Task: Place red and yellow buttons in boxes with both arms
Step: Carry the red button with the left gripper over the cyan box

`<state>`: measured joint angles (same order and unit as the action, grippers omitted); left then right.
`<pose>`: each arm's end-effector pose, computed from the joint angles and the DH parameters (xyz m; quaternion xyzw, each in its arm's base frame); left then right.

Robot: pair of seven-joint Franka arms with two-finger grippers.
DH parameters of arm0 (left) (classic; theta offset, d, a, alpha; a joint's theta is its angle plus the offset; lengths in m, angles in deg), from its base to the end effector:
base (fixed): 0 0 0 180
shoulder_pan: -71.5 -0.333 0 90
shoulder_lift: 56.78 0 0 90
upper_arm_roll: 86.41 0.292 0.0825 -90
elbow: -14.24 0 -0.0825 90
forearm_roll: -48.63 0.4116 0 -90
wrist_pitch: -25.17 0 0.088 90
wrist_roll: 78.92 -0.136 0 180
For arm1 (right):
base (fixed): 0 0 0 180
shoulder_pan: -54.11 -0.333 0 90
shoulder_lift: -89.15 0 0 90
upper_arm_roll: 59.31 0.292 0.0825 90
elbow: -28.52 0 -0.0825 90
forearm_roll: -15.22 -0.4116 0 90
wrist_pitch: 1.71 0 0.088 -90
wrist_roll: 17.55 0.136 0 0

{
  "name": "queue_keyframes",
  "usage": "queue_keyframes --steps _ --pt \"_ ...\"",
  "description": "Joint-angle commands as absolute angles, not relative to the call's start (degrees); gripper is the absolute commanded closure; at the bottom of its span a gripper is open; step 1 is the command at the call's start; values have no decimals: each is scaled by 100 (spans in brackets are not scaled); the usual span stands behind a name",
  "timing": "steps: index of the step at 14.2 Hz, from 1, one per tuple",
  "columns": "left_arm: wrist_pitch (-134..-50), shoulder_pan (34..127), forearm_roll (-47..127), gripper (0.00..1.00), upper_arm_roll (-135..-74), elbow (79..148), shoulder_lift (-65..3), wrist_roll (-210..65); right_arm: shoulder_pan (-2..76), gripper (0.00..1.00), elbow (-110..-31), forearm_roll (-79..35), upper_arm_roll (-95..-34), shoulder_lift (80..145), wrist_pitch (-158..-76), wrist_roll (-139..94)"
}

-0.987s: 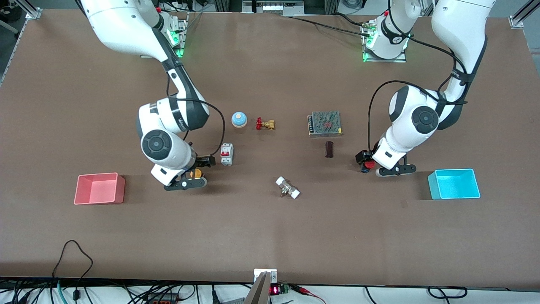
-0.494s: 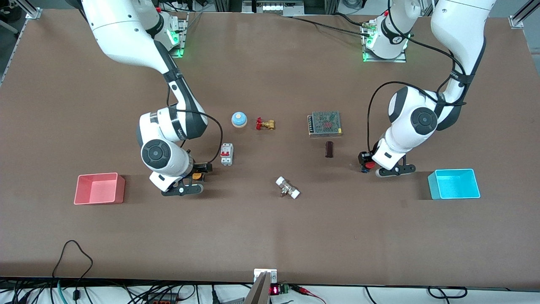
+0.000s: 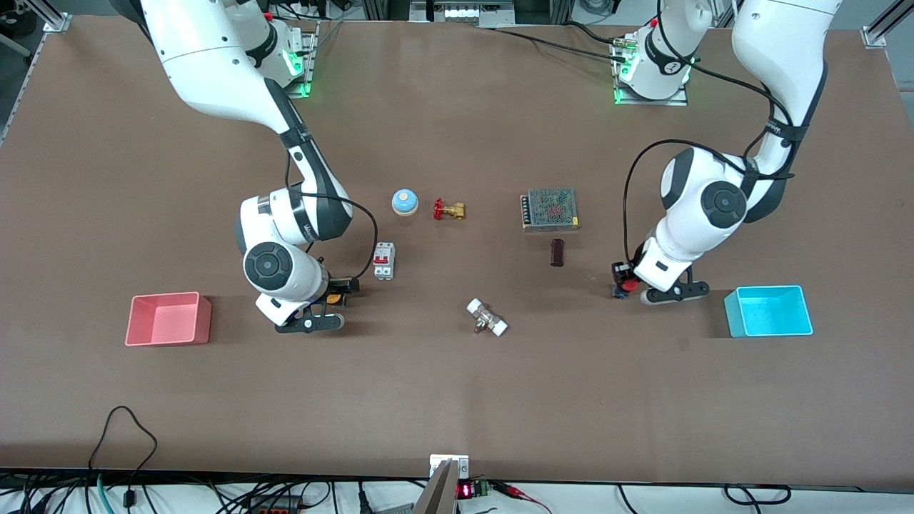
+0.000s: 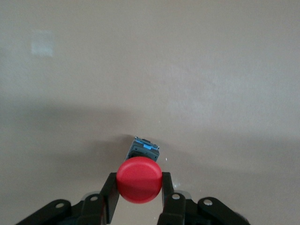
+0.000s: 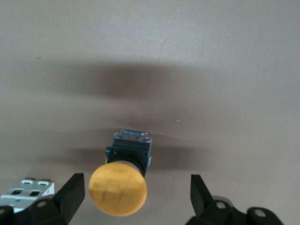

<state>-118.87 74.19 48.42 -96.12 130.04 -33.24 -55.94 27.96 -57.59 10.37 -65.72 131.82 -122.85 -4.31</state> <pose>0.6079 -0.1351 0.1845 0.9932 0.1018 0.0312 0.0462 0.6553 0.2491 0.1543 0.9969 0.0447 -0.0602 0.0220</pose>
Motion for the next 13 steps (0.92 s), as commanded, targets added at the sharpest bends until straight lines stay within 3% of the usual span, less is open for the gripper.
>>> queue_keyframes --steps 1,5,8,9,10,13 --pt "-11460 7212 4915 77 -9581 12684 -3445 -5738 2818 0 -5630 1021 -6555 13248 -12404 -358" --pt "-10326 6747 4915 77 -9581 11849 -3401 -6448 2810 0 -5630 1030 -6555 13300 -12440 -323" --pt "-10078 6343 4915 77 -9581 11532 -3401 -7037 2827 2 -5630 1030 -6555 13335 -12467 -331" --pt "-10043 6202 4915 77 -9581 11505 -3401 -7257 2836 13 -5630 1030 -6555 13344 -12484 -340" --pt "-10025 6035 4915 77 -9581 11470 -3401 -7538 2845 17 -5630 1030 -6555 13353 -12484 -340" --pt "-9999 5666 4915 77 -9581 11443 -3393 -8268 2871 49 -5630 1030 -6555 13344 -12476 -384"
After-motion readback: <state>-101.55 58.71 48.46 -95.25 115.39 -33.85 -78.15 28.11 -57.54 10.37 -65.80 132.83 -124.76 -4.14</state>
